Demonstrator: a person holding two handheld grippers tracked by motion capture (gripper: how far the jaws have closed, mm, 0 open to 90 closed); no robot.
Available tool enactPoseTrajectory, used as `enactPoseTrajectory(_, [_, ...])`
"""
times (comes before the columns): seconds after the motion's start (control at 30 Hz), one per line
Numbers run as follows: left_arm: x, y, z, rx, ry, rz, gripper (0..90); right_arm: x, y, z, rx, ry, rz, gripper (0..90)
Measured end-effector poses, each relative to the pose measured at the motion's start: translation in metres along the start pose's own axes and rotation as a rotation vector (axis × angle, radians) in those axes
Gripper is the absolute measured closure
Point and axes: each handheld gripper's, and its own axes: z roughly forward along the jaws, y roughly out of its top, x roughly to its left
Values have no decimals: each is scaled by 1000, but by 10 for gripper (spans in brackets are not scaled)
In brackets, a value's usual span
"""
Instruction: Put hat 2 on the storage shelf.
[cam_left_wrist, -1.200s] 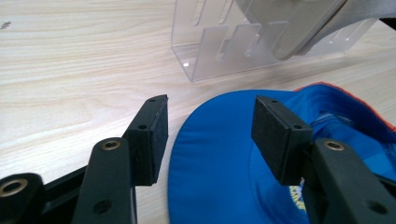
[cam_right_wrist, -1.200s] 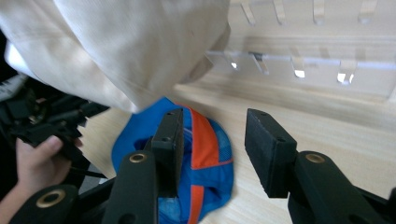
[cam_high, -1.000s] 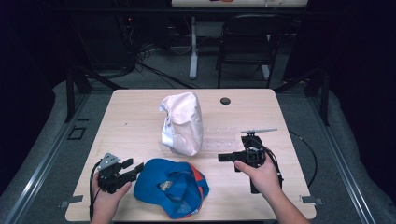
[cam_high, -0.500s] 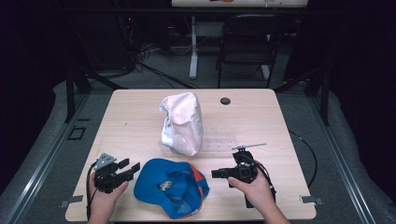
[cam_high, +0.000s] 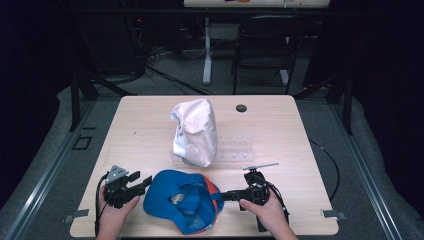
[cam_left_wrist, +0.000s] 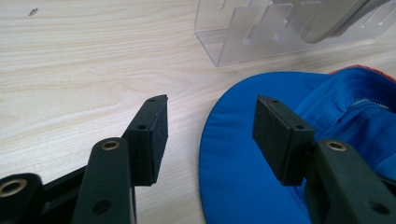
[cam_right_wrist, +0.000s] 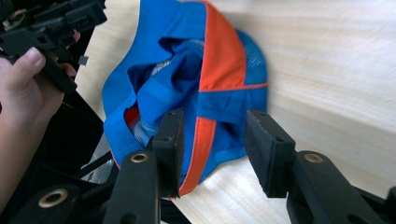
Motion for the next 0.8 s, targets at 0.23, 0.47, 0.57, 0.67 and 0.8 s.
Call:
enactPoseTrajectory(0.23, [1,-1,0,-3,4,0,457,-1,-8,17,51,20,9,585])
enactPoseTrajectory(0.47, [2,-3,-3,-1,17,0,456,-2,-16,31,113,58,24,584])
enactPoseTrajectory(0.57, [3,-4,-6,-4,25,-3,456,-4,-18,36,131,86,46,585])
enactPoseTrajectory(0.67, [4,-5,-8,-4,32,-5,456,-4,-19,40,150,88,45,586])
enactPoseTrajectory(0.8, [6,-6,-9,-10,41,-12,456,-1,-20,44,171,120,45,595])
